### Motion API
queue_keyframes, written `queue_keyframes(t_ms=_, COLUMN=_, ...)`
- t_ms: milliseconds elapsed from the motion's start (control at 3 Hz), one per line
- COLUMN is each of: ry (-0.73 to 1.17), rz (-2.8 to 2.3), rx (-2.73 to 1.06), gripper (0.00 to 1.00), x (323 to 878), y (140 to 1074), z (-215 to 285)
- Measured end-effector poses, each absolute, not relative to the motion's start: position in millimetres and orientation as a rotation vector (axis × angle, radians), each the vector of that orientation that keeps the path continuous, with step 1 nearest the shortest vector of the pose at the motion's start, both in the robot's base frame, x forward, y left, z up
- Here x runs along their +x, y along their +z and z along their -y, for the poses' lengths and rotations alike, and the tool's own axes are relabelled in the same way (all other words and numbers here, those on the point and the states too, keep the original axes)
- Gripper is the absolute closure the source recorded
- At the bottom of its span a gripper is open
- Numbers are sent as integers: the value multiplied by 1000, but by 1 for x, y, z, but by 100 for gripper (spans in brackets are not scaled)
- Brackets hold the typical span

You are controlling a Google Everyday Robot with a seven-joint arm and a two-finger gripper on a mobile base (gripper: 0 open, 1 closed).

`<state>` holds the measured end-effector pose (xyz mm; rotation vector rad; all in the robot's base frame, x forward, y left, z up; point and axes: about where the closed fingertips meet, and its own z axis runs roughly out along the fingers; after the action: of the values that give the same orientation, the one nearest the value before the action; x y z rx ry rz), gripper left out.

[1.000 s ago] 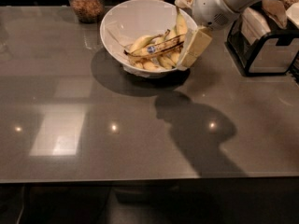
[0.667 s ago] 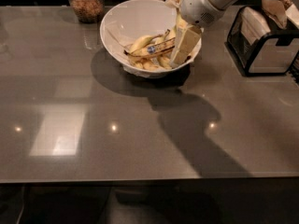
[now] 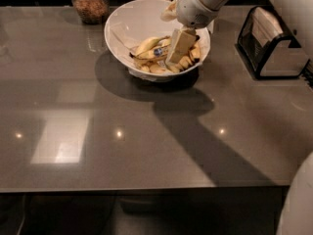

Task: Pick banana from white bowl

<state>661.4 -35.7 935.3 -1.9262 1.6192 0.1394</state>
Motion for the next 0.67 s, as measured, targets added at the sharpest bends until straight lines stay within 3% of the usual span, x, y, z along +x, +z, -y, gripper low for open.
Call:
queue_keyframes(t_ms=333, ry=144, rz=-1627, rx=-1947, gripper=34, x=669, y=926, z=30)
queue_keyframes(t_ms=667, ry=143, rz=-1642, rx=-1960, gripper=35, x=676, y=918, z=28)
